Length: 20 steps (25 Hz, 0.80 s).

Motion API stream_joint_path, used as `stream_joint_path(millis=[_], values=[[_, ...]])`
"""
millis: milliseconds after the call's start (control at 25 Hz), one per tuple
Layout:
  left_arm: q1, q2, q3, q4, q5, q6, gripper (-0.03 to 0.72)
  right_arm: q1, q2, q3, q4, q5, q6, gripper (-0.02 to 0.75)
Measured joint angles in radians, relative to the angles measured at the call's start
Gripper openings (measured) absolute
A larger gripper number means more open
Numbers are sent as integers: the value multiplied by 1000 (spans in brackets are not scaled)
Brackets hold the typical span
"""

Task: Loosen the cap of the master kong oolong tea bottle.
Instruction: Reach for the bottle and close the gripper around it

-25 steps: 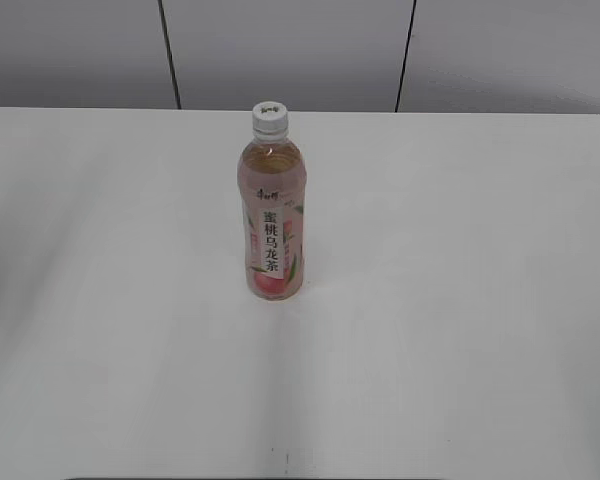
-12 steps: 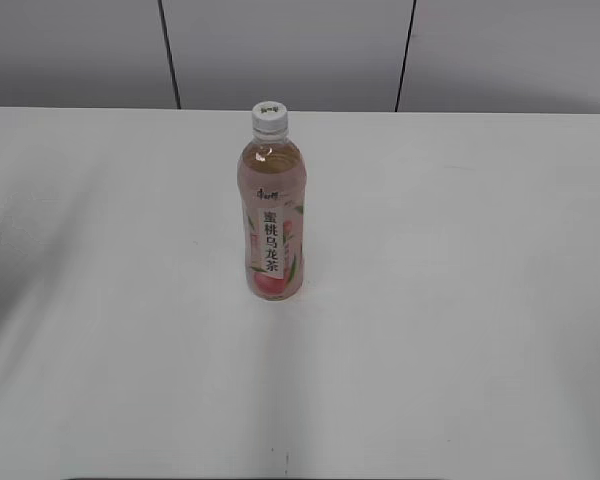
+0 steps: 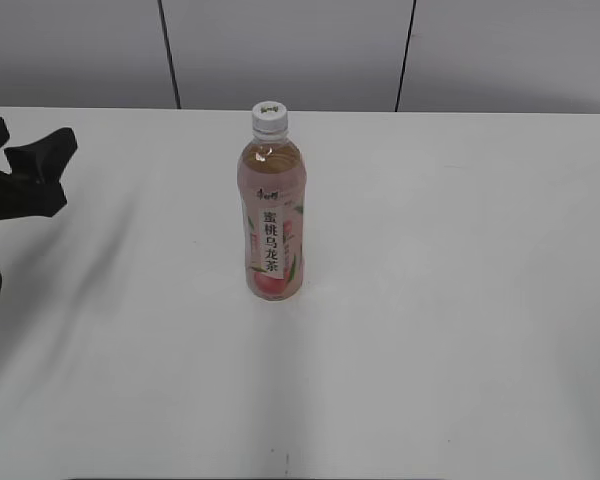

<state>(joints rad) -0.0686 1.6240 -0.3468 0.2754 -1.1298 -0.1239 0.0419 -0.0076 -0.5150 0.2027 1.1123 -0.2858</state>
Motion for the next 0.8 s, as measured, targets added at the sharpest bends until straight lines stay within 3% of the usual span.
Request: stream_joint_path(millis=[200, 560, 800], values=[[0, 102, 0, 78, -68, -2, 496, 0, 0, 0, 0, 0, 0, 469], [-3, 171, -25, 446, -73, -65, 524, 0, 0, 0, 0, 0, 0, 469], [-86, 172, -56, 458, -73, -85, 622, 0, 0, 0, 0, 0, 0, 469]])
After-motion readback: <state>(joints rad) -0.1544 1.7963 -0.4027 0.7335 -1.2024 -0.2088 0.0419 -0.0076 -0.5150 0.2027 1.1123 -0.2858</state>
